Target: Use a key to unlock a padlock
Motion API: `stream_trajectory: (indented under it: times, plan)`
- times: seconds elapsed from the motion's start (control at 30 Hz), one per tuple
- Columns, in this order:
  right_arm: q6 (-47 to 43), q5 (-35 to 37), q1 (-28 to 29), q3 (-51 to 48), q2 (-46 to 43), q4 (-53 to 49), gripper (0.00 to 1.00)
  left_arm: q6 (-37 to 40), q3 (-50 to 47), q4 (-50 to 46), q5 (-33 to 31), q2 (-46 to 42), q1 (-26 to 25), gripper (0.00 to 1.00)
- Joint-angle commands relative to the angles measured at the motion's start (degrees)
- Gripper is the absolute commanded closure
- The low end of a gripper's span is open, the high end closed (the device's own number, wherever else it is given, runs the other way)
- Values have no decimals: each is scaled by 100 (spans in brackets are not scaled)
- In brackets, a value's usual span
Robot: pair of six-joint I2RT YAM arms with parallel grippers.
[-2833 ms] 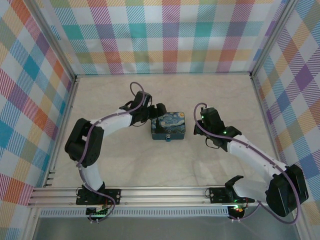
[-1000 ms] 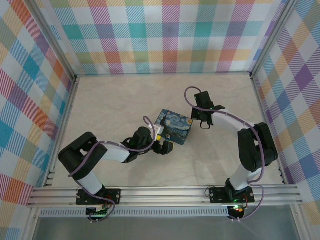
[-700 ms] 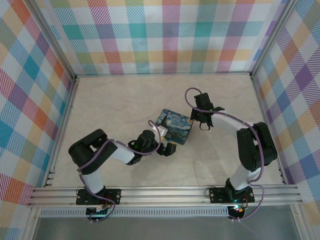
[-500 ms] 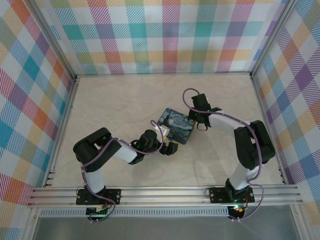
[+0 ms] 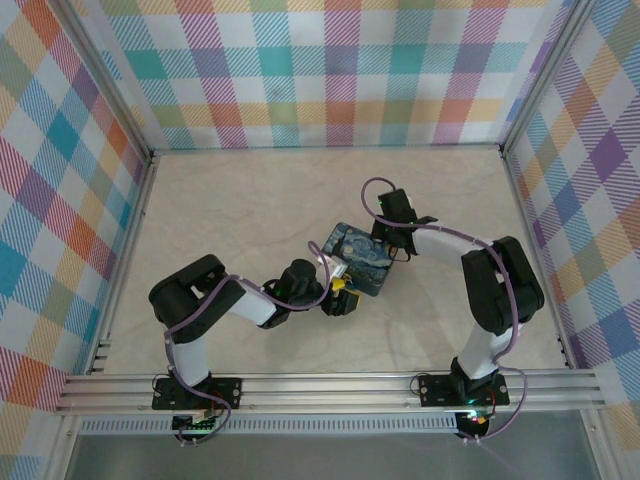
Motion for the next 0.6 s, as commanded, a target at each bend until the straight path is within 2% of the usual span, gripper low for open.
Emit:
stream_trajectory:
  times: [0.0, 0.33, 0.57]
  plan:
    - [-104, -79, 67, 216, 114, -207, 100, 99, 75, 225, 391, -107, 46, 28]
    - [-397, 106, -98, 760, -379, -970, 100, 50, 74, 103, 484, -145, 219, 28]
    - [-286, 697, -196, 323, -1154, -1616, 100, 78, 83, 96, 506, -134, 255, 27]
